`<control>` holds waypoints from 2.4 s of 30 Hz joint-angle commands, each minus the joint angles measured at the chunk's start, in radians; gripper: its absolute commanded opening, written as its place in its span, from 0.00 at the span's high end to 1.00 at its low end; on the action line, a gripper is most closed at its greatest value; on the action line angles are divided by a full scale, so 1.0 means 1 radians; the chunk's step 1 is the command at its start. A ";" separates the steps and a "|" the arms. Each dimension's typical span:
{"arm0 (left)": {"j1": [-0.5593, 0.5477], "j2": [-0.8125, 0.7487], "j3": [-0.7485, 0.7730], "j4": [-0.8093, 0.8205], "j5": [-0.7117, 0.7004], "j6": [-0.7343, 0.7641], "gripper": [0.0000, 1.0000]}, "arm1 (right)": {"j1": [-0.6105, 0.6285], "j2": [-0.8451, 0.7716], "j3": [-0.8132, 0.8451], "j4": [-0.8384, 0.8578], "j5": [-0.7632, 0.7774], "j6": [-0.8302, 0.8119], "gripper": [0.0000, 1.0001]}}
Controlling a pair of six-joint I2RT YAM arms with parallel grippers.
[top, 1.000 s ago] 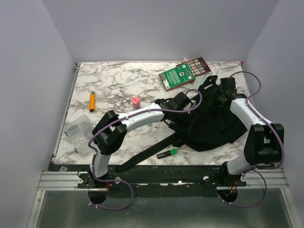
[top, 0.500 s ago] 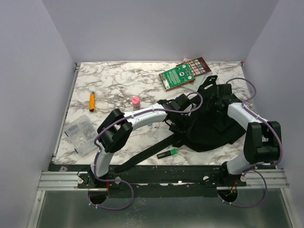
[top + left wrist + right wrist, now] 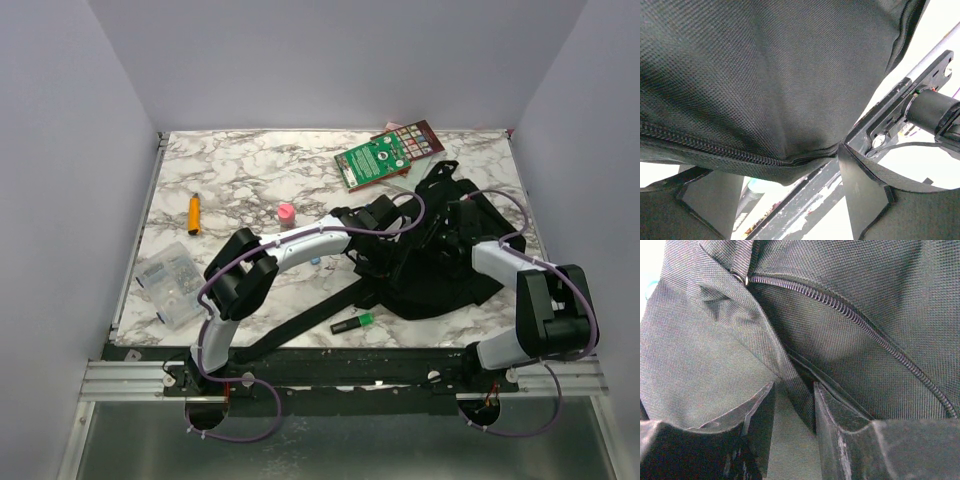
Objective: Pack the student bag
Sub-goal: Adjust the student bag at the center of the board, then pick up the stationery from the center of the board.
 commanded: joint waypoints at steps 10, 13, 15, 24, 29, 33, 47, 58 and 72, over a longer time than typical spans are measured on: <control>0.011 0.019 0.037 -0.008 -0.029 0.031 0.22 | 0.016 -0.031 0.143 -0.224 0.185 -0.140 0.46; 0.011 0.018 0.044 -0.006 -0.029 0.034 0.20 | 0.018 -0.042 0.159 -0.243 0.191 -0.169 0.41; 0.010 0.014 0.042 -0.006 -0.027 0.033 0.20 | 0.034 -0.039 0.172 -0.266 0.221 -0.182 0.38; 0.011 -0.046 0.032 -0.006 -0.048 0.052 0.09 | 0.054 -0.088 0.256 -0.342 0.241 -0.200 0.28; 0.011 -0.123 0.034 -0.019 -0.108 0.093 0.01 | 0.062 -0.136 0.278 -0.383 0.281 -0.216 0.23; 0.011 -0.218 -0.002 -0.031 -0.197 0.132 0.01 | 0.079 -0.154 0.298 -0.439 0.281 -0.215 0.21; -0.075 -0.750 -0.687 0.217 -0.245 0.148 0.06 | 0.362 -0.295 0.219 -0.461 0.054 -0.108 0.21; -0.232 -0.595 -0.710 0.320 -0.432 0.211 0.18 | 0.376 -0.400 0.151 -0.480 0.042 -0.090 0.21; -0.306 -0.468 -0.755 0.414 -0.528 0.274 0.33 | 0.375 -0.450 0.090 -0.467 0.089 -0.062 0.22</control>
